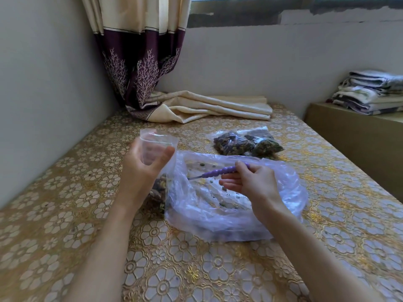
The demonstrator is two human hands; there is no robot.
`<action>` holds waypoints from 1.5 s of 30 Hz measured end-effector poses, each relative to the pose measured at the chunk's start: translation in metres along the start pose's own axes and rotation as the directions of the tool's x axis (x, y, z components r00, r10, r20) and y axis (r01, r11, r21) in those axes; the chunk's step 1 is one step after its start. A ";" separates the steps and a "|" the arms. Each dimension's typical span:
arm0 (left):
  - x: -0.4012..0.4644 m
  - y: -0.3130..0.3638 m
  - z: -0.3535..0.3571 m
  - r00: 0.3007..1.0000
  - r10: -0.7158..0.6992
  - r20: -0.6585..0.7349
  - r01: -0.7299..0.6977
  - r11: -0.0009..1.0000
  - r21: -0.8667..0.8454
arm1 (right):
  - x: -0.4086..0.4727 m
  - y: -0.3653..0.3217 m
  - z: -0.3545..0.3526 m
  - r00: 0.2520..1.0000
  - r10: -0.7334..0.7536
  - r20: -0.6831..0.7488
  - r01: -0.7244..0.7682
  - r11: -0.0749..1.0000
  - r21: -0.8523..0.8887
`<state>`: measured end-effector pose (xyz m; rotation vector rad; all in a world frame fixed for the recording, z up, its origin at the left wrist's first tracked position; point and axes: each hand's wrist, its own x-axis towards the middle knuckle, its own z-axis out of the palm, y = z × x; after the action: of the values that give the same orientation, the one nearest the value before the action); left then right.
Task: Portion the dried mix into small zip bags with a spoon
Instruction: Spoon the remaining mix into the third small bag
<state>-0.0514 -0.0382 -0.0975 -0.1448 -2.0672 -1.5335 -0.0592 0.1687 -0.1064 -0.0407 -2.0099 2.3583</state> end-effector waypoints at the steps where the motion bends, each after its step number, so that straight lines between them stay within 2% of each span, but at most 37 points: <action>1: 0.000 0.000 0.000 1.000 -0.006 0.003 0.006 1.000 0.000 | 0.000 -0.001 -0.002 1.000 -0.004 -0.014 0.004 1.000 0.008; 9: -0.002 0.000 0.005 0.997 -0.005 0.074 0.002 0.999 0.041 | -0.003 -0.003 -0.017 0.995 -0.045 -0.090 0.048 0.999 0.024; 18: -0.001 -0.006 0.009 0.996 -0.030 0.083 0.013 0.980 0.197 | -0.006 -0.004 -0.018 0.992 -0.076 -0.104 0.077 0.997 0.002; 24: -0.003 -0.007 0.015 0.986 -0.036 0.160 -0.026 0.930 0.366 | -0.005 -0.015 -0.031 0.982 -0.100 -0.162 0.111 0.992 0.059; 32: -0.006 -0.012 0.024 0.974 -0.049 0.221 -0.074 0.854 0.515 | -0.007 -0.027 -0.038 0.939 -0.270 -0.211 0.298 0.948 0.112; 37: -0.006 -0.011 0.025 0.974 -0.063 0.216 -0.058 0.857 0.512 | -0.015 -0.028 -0.027 0.919 -0.375 -0.124 0.388 0.916 0.103; 41: -0.006 -0.013 0.026 0.976 -0.077 0.203 -0.031 0.875 0.483 | -0.024 -0.028 -0.019 0.872 -0.488 0.029 0.486 0.872 0.050; 45: -0.005 -0.014 0.025 0.985 -0.066 0.163 -0.014 0.896 0.444 | -0.027 -0.029 -0.016 0.848 -0.514 0.133 0.507 0.858 0.083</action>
<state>-0.0616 -0.0188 -0.1169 -0.0790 -2.5113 -1.0520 -0.0309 0.1882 -0.0808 0.6161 -1.7323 2.1006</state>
